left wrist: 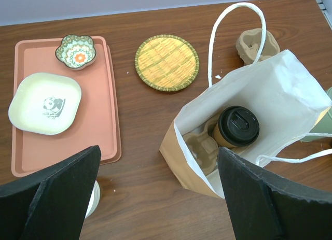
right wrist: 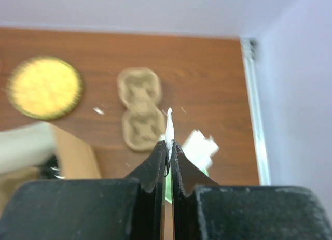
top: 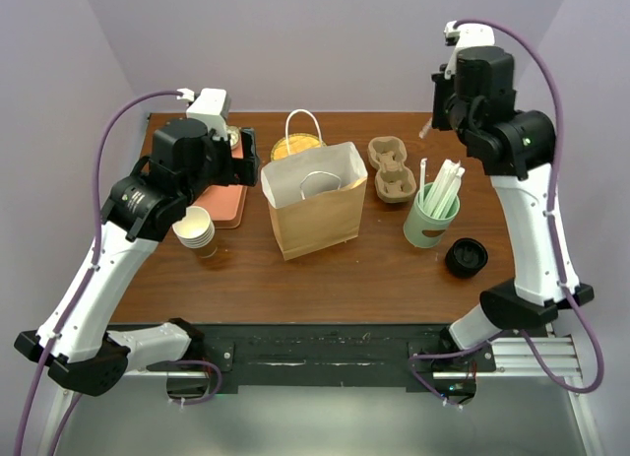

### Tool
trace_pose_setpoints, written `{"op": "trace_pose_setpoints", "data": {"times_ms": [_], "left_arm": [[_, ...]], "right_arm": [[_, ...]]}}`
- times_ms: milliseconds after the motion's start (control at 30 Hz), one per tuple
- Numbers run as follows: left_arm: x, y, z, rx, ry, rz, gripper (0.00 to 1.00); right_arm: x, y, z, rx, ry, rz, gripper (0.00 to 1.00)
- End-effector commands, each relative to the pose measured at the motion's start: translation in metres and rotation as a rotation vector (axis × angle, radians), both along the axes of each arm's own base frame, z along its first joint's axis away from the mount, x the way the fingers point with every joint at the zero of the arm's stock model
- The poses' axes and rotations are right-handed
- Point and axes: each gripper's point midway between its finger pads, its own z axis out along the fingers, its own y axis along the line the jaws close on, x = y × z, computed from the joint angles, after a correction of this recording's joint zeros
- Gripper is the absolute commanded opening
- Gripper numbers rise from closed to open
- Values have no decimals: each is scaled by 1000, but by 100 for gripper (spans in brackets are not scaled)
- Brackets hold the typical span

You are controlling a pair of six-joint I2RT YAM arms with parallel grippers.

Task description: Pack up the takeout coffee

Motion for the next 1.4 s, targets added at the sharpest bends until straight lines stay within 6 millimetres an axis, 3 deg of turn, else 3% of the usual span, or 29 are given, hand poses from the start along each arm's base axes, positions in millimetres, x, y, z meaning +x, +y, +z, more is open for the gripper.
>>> {"op": "trace_pose_setpoints", "data": {"times_ms": [0,100,200,333,467,700,867,1033,1133,1167,1233,1267,1333,1367], "left_arm": [[2,2,21,-7,-59,3,100],[2,2,23,-12,-66,10,100],[2,3,25,-15,-67,12,100],[0,5,22,-11,-58,18,100],[-1,4,19,-15,-48,19,100],[1,2,18,-19,-43,16,100],[0,2,11,-24,-25,21,100],[-4,5,12,-36,-33,27,100],[-7,5,13,-34,-40,20,100],[-8,4,13,-33,-42,6,100],[-9,2,18,-42,-58,-11,100],[-9,2,19,-43,-60,-15,100],[-10,1,24,-57,-80,-20,100],[-11,-2,28,-69,-92,-39,100]], "right_arm": [[-7,50,83,183,-289,304,0],[-16,85,94,313,-309,469,0],[-23,113,93,417,-285,591,3],[-39,144,68,502,-150,741,4],[-48,154,40,487,-66,753,4],[-59,192,13,456,16,820,6],[-39,222,-16,476,39,826,11],[-17,234,-48,448,106,788,18],[-11,241,-65,411,151,816,32],[-7,239,-47,406,111,815,46],[-3,237,-47,379,135,790,55],[-2,233,-21,381,74,781,64],[-5,223,-11,371,67,752,74],[-9,218,0,376,46,742,84]]}}
